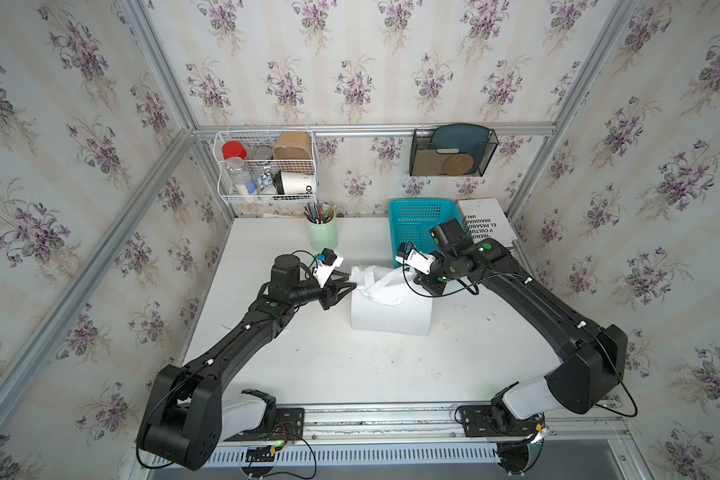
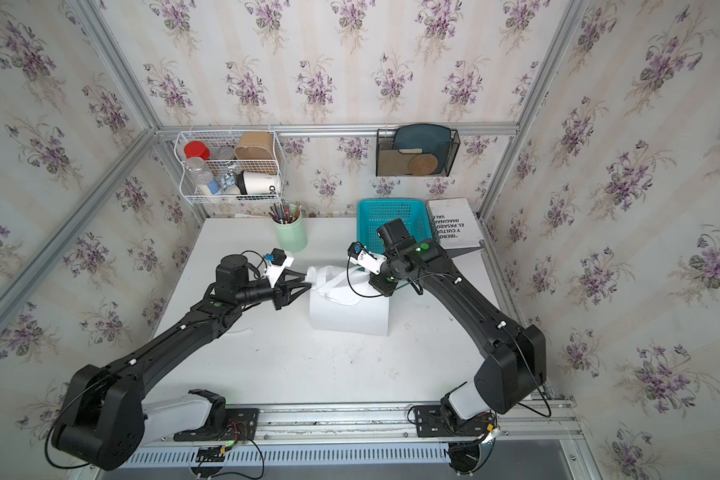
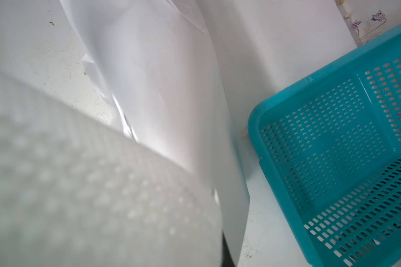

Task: Place the ice pack in the delivery bag
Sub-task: Seal the delivery bag at the center of the board.

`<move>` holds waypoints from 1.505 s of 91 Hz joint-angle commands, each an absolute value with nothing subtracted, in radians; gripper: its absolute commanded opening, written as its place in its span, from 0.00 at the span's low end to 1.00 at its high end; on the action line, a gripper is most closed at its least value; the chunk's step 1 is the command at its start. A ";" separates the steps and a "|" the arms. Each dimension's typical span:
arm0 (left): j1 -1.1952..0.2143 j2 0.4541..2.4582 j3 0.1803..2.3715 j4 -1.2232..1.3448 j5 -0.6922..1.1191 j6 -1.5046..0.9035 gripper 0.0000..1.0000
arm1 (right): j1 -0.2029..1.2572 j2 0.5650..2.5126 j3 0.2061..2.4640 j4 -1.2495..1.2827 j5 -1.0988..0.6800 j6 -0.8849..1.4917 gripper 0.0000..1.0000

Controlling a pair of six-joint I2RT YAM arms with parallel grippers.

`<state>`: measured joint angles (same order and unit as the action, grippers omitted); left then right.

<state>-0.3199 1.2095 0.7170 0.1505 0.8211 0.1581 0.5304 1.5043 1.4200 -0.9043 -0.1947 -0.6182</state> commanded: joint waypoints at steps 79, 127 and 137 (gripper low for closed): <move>-0.313 1.554 1.244 -0.636 1.065 1.040 0.01 | 0.527 1.384 1.298 -0.861 -0.338 -0.718 0.00; -0.284 1.485 1.123 -0.451 1.079 0.851 0.00 | 0.572 1.371 1.287 -0.752 -0.432 -0.609 0.59; -0.296 1.477 1.114 -0.448 1.067 0.844 0.00 | 0.598 1.406 1.302 -0.694 -0.453 -0.582 0.75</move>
<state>-0.2878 1.4857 1.1202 -0.4675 1.0859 0.8738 0.5789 1.3781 1.2869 -0.7700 -0.4221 -0.6464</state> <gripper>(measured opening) 0.077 0.744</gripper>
